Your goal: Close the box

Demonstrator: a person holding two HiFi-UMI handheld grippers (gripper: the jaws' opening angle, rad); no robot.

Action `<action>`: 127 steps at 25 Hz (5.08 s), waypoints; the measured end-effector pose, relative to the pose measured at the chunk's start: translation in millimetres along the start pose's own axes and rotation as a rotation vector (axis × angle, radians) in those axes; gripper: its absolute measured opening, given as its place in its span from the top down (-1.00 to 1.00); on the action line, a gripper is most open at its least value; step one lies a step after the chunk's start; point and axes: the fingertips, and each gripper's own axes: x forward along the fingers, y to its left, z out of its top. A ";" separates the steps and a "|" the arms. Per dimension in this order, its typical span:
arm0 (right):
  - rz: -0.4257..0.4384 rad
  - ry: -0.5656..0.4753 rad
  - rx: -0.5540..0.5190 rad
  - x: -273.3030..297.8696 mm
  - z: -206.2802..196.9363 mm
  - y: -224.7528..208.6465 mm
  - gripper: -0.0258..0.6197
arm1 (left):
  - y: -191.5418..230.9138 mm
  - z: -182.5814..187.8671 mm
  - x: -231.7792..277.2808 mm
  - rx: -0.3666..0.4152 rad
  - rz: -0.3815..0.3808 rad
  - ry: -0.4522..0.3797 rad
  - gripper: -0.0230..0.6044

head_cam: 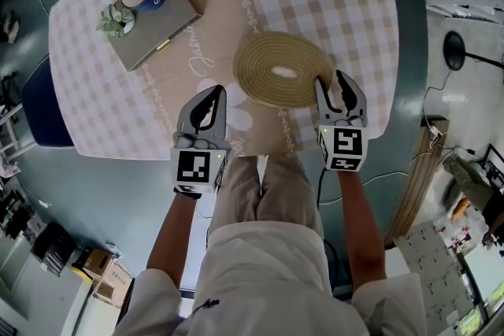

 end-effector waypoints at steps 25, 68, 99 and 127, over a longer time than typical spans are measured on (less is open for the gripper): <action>0.076 0.071 0.470 17.6 -21.0 -12.1 0.36 | -6.6 16.4 -13.7 0.008 -0.035 -0.057 0.92; -0.100 -0.176 0.288 -102.9 153.0 -14.9 0.55 | 19.6 191.1 -107.7 0.099 0.033 -0.301 0.92; -0.189 -0.520 0.158 -228.5 288.8 -33.1 0.89 | -27.6 305.6 -121.3 0.198 -0.060 -0.508 0.92; -0.135 -0.566 0.138 -239.5 304.7 -14.1 0.91 | -47.6 309.3 -136.8 0.237 -0.162 -0.512 0.79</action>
